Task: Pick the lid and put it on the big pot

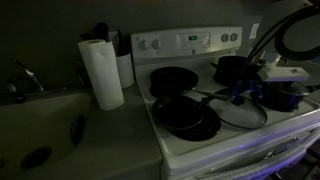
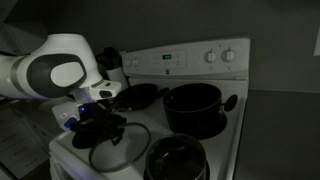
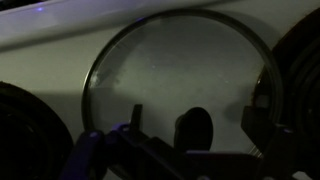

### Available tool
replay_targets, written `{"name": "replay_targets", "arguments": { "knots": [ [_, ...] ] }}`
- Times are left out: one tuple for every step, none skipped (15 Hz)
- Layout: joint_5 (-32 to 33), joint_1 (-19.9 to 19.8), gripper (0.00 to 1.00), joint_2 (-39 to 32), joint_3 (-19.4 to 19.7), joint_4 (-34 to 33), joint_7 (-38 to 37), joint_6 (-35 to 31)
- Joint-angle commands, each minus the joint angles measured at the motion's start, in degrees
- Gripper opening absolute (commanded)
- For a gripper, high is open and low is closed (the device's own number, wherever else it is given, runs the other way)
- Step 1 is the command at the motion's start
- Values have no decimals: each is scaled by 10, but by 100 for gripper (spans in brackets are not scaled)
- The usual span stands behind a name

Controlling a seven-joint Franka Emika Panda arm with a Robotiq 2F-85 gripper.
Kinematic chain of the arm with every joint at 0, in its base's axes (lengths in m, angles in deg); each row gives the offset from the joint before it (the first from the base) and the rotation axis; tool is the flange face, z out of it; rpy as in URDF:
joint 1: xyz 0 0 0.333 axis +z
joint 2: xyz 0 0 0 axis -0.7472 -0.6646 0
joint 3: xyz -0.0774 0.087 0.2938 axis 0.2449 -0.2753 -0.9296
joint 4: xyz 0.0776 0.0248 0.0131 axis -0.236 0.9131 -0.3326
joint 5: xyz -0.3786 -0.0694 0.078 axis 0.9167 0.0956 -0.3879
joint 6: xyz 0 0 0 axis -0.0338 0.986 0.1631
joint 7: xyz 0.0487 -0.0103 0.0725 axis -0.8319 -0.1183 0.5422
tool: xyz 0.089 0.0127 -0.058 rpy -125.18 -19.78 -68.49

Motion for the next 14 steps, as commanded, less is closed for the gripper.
{"name": "replay_targets", "arguments": {
  "knots": [
    [7,-13,100,-19,-6,5,4,-23],
    [14,-15,100,-20,-9,4,-3,-24],
    [20,-17,100,-18,-12,5,-16,-31],
    [21,-18,100,-18,-16,4,-35,-31],
    [24,-20,100,-16,-19,7,-52,-39],
    [26,-21,100,-16,-21,8,-64,-45],
    [28,-23,100,-15,-23,11,-78,-54],
    [20,-21,100,-16,-21,14,-82,-61],
    [16,-20,100,-16,-18,17,-85,-68],
    [13,-20,100,-17,-16,20,-89,-74],
    [9,-21,100,-17,-12,24,-87,-80],
    [8,-23,100,-17,-10,25,-89,-81],
    [4,-25,100,-17,-7,27,-92,-81],
    [4,-26,100,-17,-7,28,-94,-81]
  ]
}}
